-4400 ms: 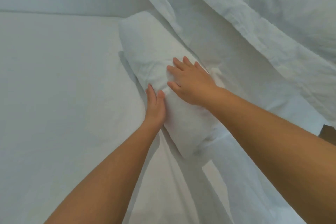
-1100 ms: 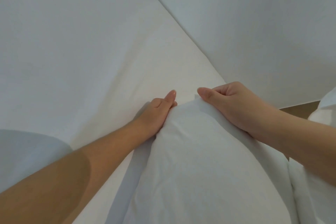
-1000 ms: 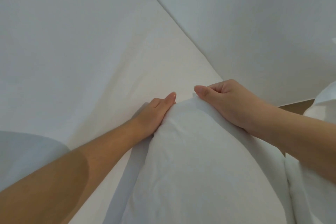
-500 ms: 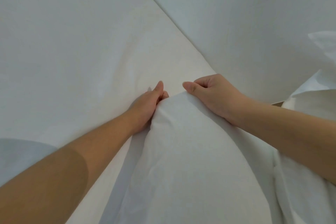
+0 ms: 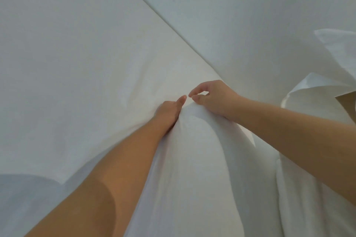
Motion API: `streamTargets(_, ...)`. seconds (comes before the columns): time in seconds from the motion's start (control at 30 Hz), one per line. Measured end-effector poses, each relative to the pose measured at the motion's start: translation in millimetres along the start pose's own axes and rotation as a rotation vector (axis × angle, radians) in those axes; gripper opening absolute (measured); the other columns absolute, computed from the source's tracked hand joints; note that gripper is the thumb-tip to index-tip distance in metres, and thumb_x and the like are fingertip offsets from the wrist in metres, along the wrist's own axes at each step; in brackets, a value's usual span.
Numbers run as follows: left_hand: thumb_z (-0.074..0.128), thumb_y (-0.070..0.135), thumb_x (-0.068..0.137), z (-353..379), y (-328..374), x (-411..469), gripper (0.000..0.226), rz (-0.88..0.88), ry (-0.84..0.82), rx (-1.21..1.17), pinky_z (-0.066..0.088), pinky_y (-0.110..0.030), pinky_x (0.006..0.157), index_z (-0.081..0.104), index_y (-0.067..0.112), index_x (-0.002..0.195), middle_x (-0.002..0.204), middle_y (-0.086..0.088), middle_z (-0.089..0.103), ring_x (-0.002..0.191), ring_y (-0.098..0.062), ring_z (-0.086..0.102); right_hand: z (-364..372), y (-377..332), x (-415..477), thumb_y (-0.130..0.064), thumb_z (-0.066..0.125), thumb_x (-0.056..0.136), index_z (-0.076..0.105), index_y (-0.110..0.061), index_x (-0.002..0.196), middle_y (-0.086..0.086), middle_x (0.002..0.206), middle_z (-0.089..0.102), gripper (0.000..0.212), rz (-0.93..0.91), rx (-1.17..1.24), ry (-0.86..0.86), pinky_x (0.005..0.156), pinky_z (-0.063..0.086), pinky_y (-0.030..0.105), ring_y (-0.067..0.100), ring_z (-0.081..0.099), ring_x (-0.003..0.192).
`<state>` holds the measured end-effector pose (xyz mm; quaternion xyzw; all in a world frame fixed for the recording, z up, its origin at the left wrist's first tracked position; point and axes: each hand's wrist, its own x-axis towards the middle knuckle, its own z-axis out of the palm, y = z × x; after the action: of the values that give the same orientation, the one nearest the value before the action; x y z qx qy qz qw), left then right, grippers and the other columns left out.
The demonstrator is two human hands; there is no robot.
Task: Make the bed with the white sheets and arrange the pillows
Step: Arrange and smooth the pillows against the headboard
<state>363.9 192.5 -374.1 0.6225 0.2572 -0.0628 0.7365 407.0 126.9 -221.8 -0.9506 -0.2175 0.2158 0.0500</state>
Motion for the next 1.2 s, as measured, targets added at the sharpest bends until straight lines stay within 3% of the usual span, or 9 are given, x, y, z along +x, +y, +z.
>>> streamTargets(0.13,0.034,0.062,0.095,-3.3,-7.3,-8.3,0.055,0.006,-0.012,-0.111,0.048,-0.035,0.08,0.063,0.015,0.091,0.09,0.001,0.068,0.086,-0.022,0.063,6.4,-2.0,4.3,-0.027,0.055,0.097,0.07,-0.029,0.102,-0.011,0.109,0.063,0.016,-0.007,-0.05,0.013,0.08,0.038,0.023,0.011,0.055,0.096)
streamTargets(0.27,0.033,0.051,0.1,-16.3,-15.5,-75.4,0.041,0.065,0.01,-0.307,0.041,-0.028,0.1,0.049,0.034,0.134,0.131,0.013,0.055,0.116,-0.008,0.054,2.9,-16.1,-9.8,-0.037,0.038,0.102,0.059,-0.031,0.125,-0.008,0.127,0.054,0.032,-0.192,-0.481,-0.007,0.1,0.036,0.035,0.017,0.049,0.121)
streamTargets(0.33,0.031,0.041,0.104,-19.5,-23.2,-120.9,0.049,0.145,0.061,-0.284,0.022,-0.01,0.102,0.027,0.029,0.151,0.143,0.02,0.033,0.13,0.005,0.03,9.3,-30.1,-22.8,-0.038,0.026,0.105,0.048,-0.035,0.139,-0.014,0.147,0.042,0.041,-0.401,-0.737,-0.193,0.118,0.015,0.043,0.01,0.03,0.141)
streamTargets(0.43,0.027,0.048,0.101,-6.7,-43.0,-171.2,0.06,0.133,0.033,-0.198,0.005,-0.015,0.113,0.009,0.029,0.155,0.159,0.017,0.009,0.143,0.004,0.007,23.4,-34.0,-33.1,-0.038,0.016,0.105,0.032,-0.039,0.148,-0.023,0.156,0.026,0.046,-0.42,-0.965,-0.566,0.121,-0.004,0.046,0.002,0.01,0.148)
streamTargets(0.57,0.023,0.048,0.102,15.4,-50.5,-187.2,0.063,0.14,-0.052,-0.04,-0.003,-0.022,0.118,0.0,0.024,0.155,0.162,0.009,-0.004,0.148,-0.003,-0.005,18.8,-31.9,-32.8,-0.039,0.013,0.104,0.02,-0.041,0.153,-0.019,0.161,0.014,0.049,-0.245,-1.135,-0.595,0.12,-0.009,0.051,0.005,0.004,0.15)
streamTargets(0.67,0.021,0.05,0.101,10.0,-52.2,-195.4,0.064,0.168,-0.084,-0.039,-0.004,-0.02,0.117,-0.006,0.026,0.154,0.161,0.012,-0.009,0.147,-0.001,-0.008,26.5,-38.1,-44.5,-0.037,0.012,0.105,0.018,-0.04,0.153,-0.023,0.161,0.006,0.049,-0.345,-1.169,-0.597,0.118,-0.013,0.05,0.006,-0.004,0.15)
streamTargets(0.9,0.017,0.058,0.094,1.6,-78.8,-251.5,0.071,0.184,-0.127,0.08,-0.009,-0.014,0.112,-0.007,0.029,0.153,0.16,0.015,-0.012,0.145,0.003,-0.011,39.9,-43.0,-70.2,-0.038,0.015,0.105,0.022,-0.041,0.152,-0.022,0.16,0.008,0.048,-0.409,-1.177,-0.663,0.119,-0.011,0.049,0.006,-0.002,0.149)
streamTargets(1.0,0.014,0.063,0.088,-1.7,-85.6,-262.2,0.078,0.162,-0.14,0.087,-0.008,-0.016,0.113,-0.007,0.027,0.153,0.161,0.012,-0.011,0.146,0.001,-0.01,29.5,-45.0,-75.3,-0.04,0.014,0.105,0.019,-0.04,0.153,-0.021,0.161,0.007,0.049,-0.269,-1.205,-0.557,0.119,-0.009,0.052,0.008,-0.002,0.15)
streamTargets(1.2,0.021,0.052,0.1,-3.6,-92.5,-283.2,0.067,0.153,-0.16,0.104,-0.007,-0.019,0.116,-0.006,0.024,0.154,0.162,0.009,-0.01,0.147,-0.003,-0.008,35.8,-44.1,-99.7,-0.041,0.017,0.105,0.025,-0.04,0.151,-0.022,0.16,0.015,0.047,-0.297,-1.149,-0.558,0.119,-0.007,0.052,0.006,0.005,0.149)
